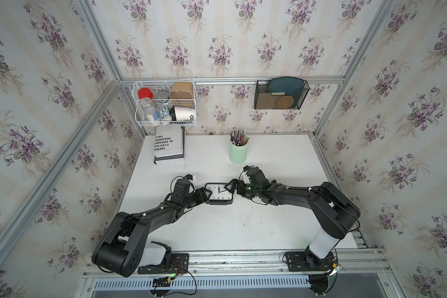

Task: Remove the battery from the alarm
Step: Adjust the alarm at the center of the board.

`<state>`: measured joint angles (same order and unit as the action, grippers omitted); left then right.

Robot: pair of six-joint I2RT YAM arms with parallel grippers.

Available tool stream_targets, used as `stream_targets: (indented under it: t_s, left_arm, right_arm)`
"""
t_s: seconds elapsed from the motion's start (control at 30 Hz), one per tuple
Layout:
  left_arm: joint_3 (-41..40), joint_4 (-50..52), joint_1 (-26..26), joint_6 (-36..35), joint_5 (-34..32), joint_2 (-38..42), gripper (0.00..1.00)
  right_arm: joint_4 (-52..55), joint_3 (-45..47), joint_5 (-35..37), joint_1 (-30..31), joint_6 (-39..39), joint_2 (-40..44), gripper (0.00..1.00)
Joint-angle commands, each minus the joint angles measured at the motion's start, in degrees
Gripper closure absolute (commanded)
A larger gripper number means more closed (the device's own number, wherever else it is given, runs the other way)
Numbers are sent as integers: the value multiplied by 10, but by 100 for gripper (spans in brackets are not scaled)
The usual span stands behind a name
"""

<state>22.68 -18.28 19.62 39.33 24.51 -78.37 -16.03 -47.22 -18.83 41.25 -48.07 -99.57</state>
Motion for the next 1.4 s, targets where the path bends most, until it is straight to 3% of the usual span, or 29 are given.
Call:
stream_targets:
  t_s: [0.0, 0.27, 0.37, 0.57, 0.73, 0.87, 1.03, 1.37]
  left_arm:
    - [2, -27, 2, 4, 25, -13, 34]
    - [9, -68, 15, 19, 62, -49, 31]
    - [7, -82, 20, 29, 66, -40, 31]
    - [10, -100, 23, 38, 59, -49, 31]
    - [10, -132, 28, 51, 71, -50, 31]
    - [15, -131, 30, 47, 70, -60, 31]
    - [14, -161, 35, 60, 88, -70, 31]
    - [23, -96, 38, 38, 74, -49, 33]
  right_arm:
    - [-22, 1, -22, 0, -3, -14, 0]
    - [-61, 4, -76, 7, -3, -53, 0]
    - [-147, 38, -109, 6, -36, -39, 0]
    - [-222, 60, -131, 16, -66, 21, 2]
    - [-252, 79, -128, 22, -86, 47, 4]
    - [-202, 59, -106, 40, -45, 64, 5]
    - [-196, 71, -80, 37, -67, 82, 3]
    - [-199, 95, -48, 30, -117, 63, 3]
